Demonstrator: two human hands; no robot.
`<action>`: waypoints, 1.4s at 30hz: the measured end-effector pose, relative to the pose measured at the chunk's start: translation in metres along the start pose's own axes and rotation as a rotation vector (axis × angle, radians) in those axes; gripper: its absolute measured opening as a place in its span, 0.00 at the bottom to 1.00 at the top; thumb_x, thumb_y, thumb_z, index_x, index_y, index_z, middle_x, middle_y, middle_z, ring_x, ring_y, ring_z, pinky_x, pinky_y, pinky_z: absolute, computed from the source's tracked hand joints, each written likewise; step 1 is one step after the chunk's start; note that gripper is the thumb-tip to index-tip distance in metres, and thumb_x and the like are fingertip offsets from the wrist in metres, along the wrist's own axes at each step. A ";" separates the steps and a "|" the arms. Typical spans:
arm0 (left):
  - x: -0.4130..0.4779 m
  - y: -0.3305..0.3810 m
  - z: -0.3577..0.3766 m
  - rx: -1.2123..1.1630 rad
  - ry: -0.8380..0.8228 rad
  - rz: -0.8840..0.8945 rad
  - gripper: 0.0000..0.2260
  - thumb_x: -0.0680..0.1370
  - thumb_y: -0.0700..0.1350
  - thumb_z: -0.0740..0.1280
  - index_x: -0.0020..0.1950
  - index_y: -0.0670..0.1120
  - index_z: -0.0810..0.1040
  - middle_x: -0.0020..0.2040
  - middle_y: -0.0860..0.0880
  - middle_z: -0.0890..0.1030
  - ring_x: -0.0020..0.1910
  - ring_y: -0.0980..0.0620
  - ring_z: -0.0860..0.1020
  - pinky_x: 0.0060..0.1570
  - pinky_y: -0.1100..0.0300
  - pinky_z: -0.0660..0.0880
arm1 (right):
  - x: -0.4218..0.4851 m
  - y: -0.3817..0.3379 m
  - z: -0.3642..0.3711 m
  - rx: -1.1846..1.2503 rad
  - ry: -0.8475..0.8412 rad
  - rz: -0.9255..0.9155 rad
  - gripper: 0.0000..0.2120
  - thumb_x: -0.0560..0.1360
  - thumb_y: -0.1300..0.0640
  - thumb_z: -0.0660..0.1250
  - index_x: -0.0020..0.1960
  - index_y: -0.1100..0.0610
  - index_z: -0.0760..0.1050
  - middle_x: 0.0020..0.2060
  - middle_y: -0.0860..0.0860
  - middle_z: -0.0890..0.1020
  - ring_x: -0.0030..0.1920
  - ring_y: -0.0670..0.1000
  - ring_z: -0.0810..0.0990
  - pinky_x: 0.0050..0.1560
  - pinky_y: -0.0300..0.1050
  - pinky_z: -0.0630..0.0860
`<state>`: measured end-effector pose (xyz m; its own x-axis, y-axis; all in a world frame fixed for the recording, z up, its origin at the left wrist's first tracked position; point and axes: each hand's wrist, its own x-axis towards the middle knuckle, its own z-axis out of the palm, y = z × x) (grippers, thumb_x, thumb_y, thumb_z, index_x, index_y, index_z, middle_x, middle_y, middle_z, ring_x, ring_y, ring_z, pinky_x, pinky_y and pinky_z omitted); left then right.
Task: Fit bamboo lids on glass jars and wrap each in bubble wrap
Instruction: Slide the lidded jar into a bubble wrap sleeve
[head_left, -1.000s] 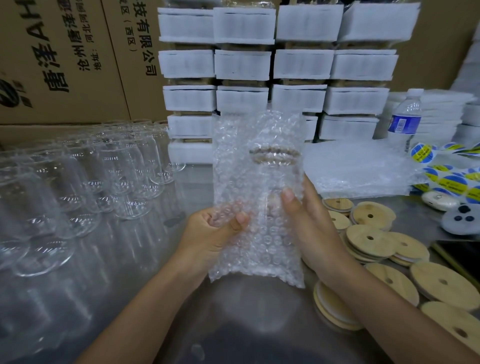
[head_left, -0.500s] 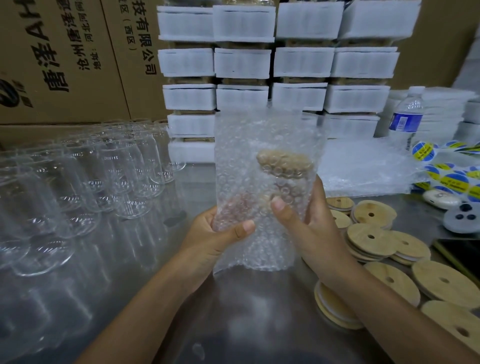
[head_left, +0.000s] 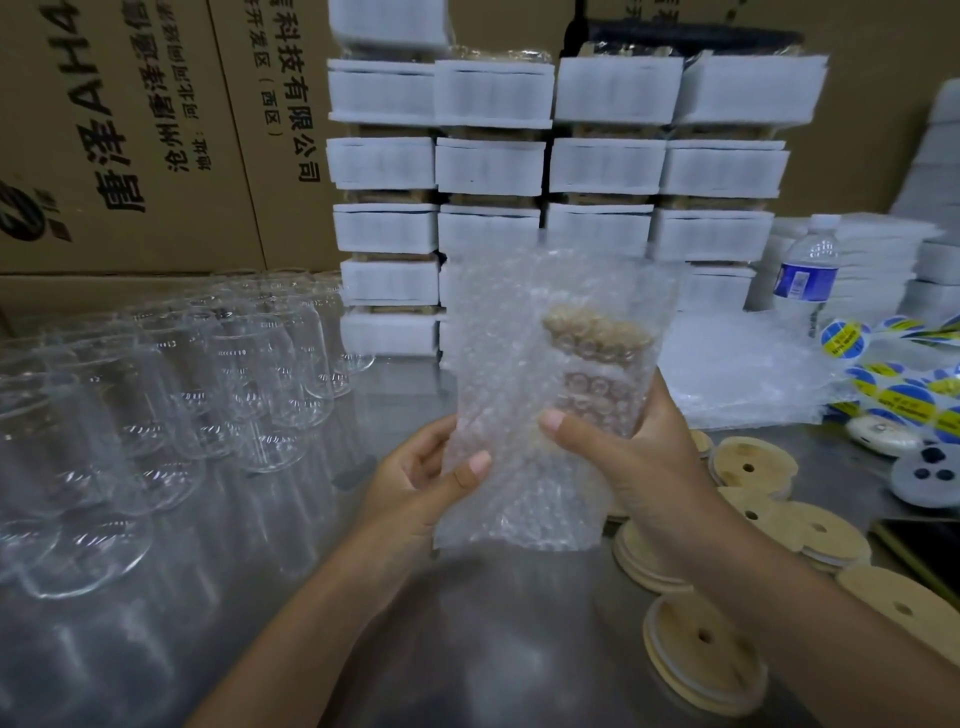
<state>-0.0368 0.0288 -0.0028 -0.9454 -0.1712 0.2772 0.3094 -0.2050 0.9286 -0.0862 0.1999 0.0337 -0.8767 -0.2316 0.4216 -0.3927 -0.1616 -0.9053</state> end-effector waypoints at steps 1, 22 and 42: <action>0.002 -0.001 -0.003 0.005 0.039 -0.001 0.21 0.69 0.44 0.76 0.60 0.42 0.78 0.57 0.44 0.83 0.58 0.46 0.80 0.59 0.52 0.75 | 0.006 -0.003 0.000 -0.017 0.014 -0.005 0.33 0.58 0.48 0.78 0.60 0.46 0.71 0.51 0.44 0.83 0.51 0.45 0.83 0.49 0.47 0.80; 0.032 -0.026 -0.038 0.152 0.369 0.087 0.09 0.76 0.29 0.64 0.45 0.43 0.78 0.29 0.50 0.81 0.29 0.60 0.79 0.29 0.71 0.73 | 0.147 0.088 0.094 -0.202 0.224 0.119 0.47 0.67 0.50 0.77 0.75 0.53 0.50 0.67 0.54 0.65 0.69 0.55 0.64 0.55 0.41 0.64; 0.035 -0.022 -0.030 0.117 0.327 0.093 0.05 0.74 0.33 0.70 0.44 0.42 0.79 0.30 0.48 0.81 0.28 0.58 0.78 0.30 0.70 0.73 | 0.168 0.098 0.106 -0.494 0.389 -0.005 0.45 0.68 0.51 0.76 0.75 0.58 0.52 0.70 0.56 0.64 0.70 0.57 0.61 0.66 0.48 0.62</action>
<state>-0.0737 -0.0011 -0.0213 -0.8251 -0.4874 0.2858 0.3610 -0.0656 0.9303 -0.2431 0.0432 0.0210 -0.8750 0.1491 0.4606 -0.3975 0.3218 -0.8593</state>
